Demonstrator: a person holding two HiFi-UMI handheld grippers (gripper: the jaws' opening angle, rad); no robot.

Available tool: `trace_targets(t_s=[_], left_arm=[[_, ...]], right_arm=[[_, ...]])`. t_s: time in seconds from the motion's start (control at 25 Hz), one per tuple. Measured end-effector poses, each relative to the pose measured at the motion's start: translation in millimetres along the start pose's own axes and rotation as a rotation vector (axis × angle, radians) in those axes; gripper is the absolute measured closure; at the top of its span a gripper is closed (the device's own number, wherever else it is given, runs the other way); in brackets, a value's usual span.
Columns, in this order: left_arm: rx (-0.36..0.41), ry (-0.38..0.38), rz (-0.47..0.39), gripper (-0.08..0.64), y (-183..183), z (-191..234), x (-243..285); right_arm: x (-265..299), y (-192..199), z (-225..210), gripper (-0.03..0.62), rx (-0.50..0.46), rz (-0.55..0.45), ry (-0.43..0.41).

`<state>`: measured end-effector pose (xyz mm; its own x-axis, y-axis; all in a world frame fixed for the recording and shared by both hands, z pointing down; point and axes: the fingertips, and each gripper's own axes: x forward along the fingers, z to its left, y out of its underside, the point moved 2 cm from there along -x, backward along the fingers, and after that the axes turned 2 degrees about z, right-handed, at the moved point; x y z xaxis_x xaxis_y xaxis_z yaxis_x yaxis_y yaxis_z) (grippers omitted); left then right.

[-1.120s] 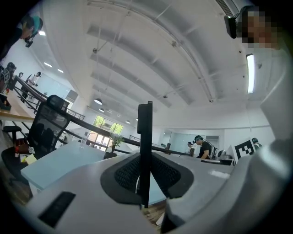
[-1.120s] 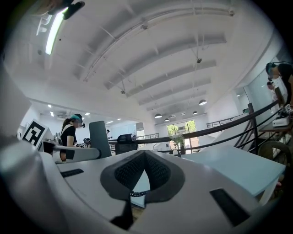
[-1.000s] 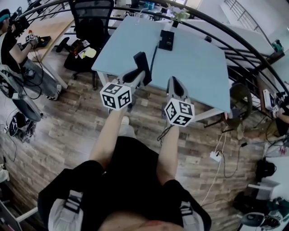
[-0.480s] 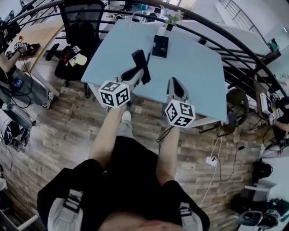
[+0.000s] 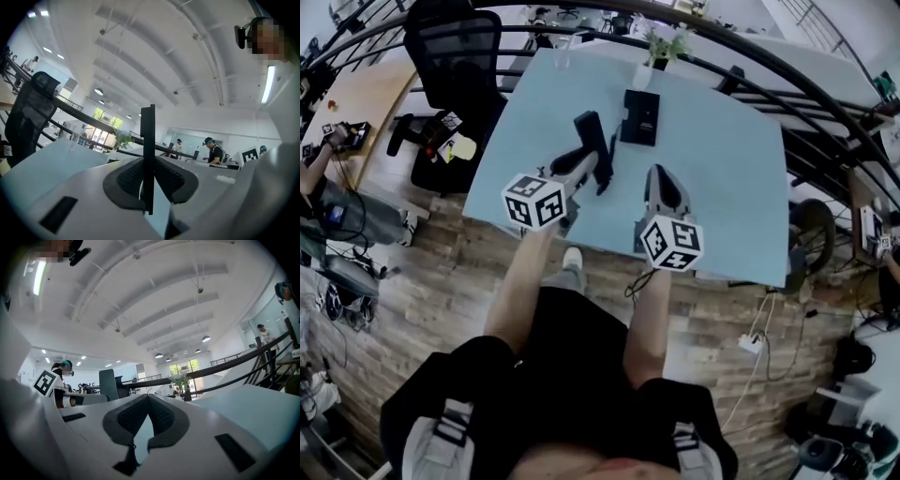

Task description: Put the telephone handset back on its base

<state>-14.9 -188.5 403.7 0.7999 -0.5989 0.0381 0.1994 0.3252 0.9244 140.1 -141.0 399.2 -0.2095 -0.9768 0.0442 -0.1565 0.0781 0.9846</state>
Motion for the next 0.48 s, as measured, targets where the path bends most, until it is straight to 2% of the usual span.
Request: trace_targets(t_s=[0.12, 0.28, 0.48], left_arm=[[-0.017, 0.044, 0.042, 0.494, 0, 28, 38], [-0.081, 0.078, 0.078, 0.494, 12, 68, 84], [-0.139, 0.12, 0.128, 0.494, 32, 96, 115]], right_arm=[[42, 7, -22, 0.598, 0.019, 0.028, 0.03], [97, 23, -44, 0.598, 0.022, 0.082, 0.049], [135, 43, -57, 0.598, 0.014, 0.146, 0.062]])
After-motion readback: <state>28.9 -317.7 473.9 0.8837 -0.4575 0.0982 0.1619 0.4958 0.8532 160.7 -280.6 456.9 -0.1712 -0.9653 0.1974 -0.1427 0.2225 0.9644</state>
